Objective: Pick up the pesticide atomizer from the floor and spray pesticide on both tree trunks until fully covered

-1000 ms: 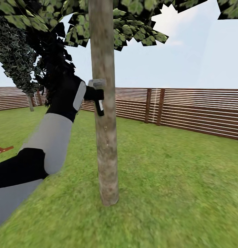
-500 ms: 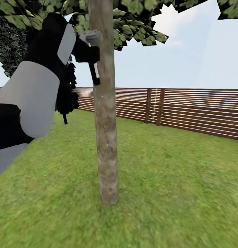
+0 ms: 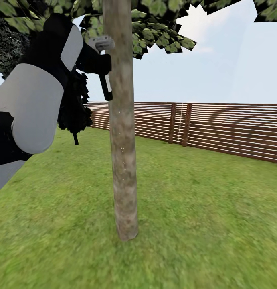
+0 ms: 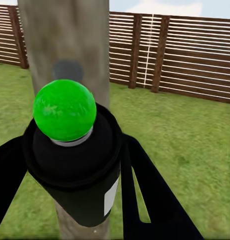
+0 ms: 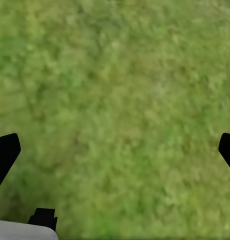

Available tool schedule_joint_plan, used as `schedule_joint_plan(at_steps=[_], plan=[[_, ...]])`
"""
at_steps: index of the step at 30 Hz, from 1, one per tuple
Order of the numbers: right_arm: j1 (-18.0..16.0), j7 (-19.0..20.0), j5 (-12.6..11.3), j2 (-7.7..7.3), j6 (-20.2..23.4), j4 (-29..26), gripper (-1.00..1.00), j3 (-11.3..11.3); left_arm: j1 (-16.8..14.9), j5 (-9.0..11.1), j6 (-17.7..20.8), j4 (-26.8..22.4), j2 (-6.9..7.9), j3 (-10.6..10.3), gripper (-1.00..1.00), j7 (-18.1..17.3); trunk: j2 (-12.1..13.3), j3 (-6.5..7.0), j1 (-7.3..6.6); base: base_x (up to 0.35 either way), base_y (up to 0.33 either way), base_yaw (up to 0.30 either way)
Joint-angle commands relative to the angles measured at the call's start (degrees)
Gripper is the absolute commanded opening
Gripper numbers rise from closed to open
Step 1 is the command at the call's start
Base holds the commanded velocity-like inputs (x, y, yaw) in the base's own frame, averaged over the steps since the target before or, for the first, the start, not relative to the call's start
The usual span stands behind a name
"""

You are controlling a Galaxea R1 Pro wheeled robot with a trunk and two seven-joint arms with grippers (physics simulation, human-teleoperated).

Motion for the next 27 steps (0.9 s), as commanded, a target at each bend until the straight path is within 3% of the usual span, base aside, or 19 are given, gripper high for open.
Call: schedule_joint_plan(at_steps=[1,11,27], plan=[[0.0,-0.2,-0.4,-0.02,-0.1,0.0,1.0,0.5,-0.1,0.2,0.2,0.2,-0.06,0.2,-1.0,0.1,-0.1,-0.1,0.04,0.127,0.0,0.0],[0.0,-0.2,-0.4,-0.04,-0.1,-0.1,1.0,0.5,-0.1,0.2,0.2,0.5,-0.12,0.2,-1.0,0.1,-0.1,-0.1,0.04,0.16,0.0,0.0],[0.0,-0.2,-0.4,-0.04,-0.1,0.0,1.0,0.5,-0.1,0.2,0.1,1.6,-0.12,0.2,-1.0,0.1,-0.1,-0.1,0.04,0.067,0.0,0.0]])
